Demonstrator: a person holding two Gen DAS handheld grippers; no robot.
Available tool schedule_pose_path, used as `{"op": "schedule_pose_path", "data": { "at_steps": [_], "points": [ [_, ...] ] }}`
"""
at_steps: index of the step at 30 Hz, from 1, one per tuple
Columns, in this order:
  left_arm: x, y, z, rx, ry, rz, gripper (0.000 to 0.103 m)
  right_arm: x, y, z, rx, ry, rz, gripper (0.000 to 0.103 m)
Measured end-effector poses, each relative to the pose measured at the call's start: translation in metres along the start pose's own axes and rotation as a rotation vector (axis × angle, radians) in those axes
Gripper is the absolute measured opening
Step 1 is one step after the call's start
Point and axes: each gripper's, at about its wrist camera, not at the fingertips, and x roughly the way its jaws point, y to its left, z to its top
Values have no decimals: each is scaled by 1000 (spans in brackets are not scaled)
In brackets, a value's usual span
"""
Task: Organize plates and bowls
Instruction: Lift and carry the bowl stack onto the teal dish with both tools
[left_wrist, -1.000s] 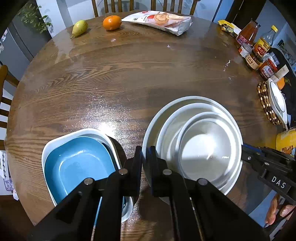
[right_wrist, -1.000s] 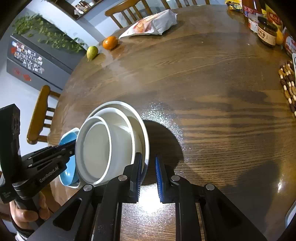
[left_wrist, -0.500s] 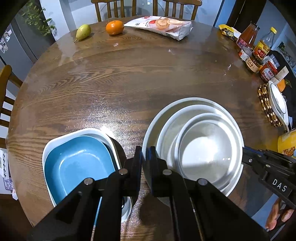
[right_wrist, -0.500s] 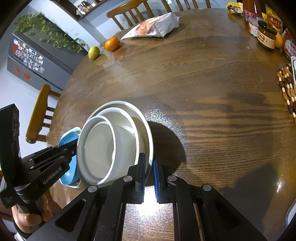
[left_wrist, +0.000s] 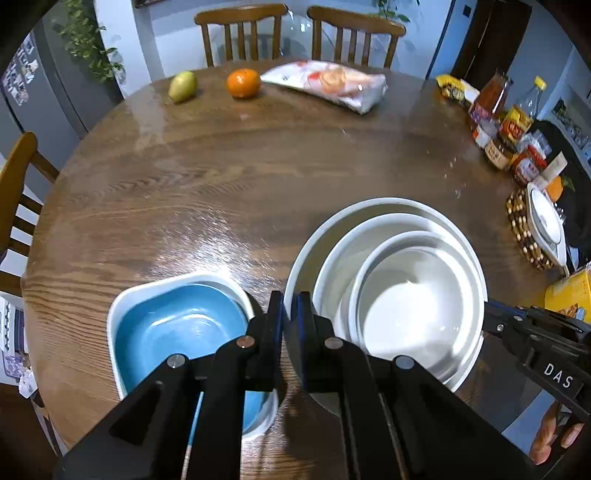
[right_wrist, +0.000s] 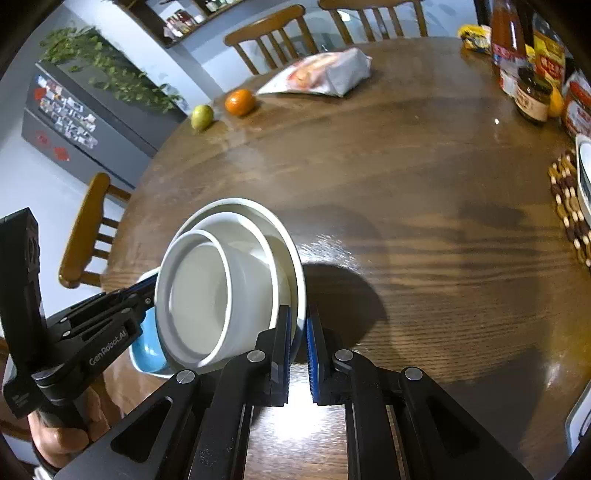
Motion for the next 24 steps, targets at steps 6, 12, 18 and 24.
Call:
{"op": "schedule_pose_path", "data": {
  "at_steps": [6,12,18,24],
  "points": [
    [-23,30,-2,-58,-45,34,3,-3,35,9,-72,-13,33,12],
    [-42,69,-15,-136,-59,95,3,13,74,14,-148,14,86,12],
    [-44,107,-29,-222,-32,144,3,39,108,11,-212,74,122,12],
    [-33,134,-39,-275,6,162,3,66,132,5,-241,137,125,12]
  ]
}}
